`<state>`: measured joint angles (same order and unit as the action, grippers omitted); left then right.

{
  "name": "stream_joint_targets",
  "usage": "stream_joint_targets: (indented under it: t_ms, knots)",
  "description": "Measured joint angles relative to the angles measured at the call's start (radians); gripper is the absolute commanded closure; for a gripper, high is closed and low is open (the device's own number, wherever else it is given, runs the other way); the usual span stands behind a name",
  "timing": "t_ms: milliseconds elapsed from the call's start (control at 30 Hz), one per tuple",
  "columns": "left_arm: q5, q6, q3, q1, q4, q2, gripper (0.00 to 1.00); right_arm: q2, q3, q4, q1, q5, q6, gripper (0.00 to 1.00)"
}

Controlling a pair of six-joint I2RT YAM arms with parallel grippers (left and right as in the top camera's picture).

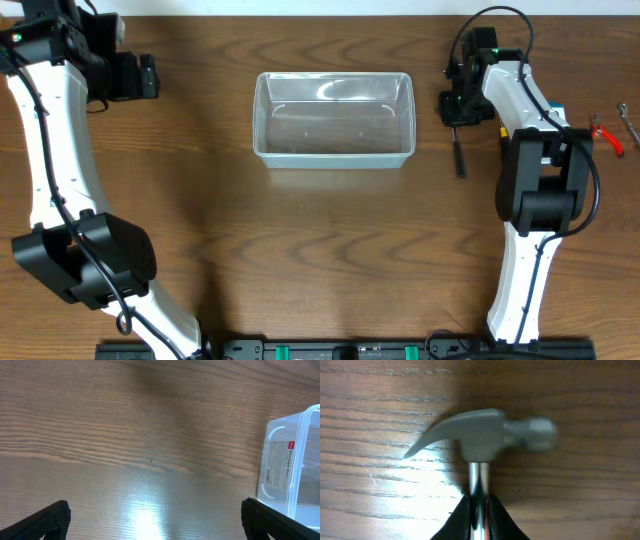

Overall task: Pack container
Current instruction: 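Lift the claw hammer with the right gripper, then carry the hammer over the container and lower it inside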

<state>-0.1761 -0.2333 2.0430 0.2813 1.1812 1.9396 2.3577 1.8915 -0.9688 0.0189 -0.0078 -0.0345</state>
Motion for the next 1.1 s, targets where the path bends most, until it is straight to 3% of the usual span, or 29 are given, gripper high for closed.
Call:
stream_joint_targets:
  t_ms: [400,867,1100]
  knots:
    - [0.000,0.000,0.000,0.000,0.000,0.000,0.02,0.019,0.074,-0.035,0.000,0.001,0.025,0.99]
    - [0.000,0.000,0.000,0.000,0.000,0.000,0.02,0.025,0.655,-0.351,0.022,-0.003,-0.027,0.99]
    - [0.000,0.000,0.000,0.000,0.000,0.000,0.02,0.025,0.869,-0.449,0.177,-0.053,-0.112,0.99]
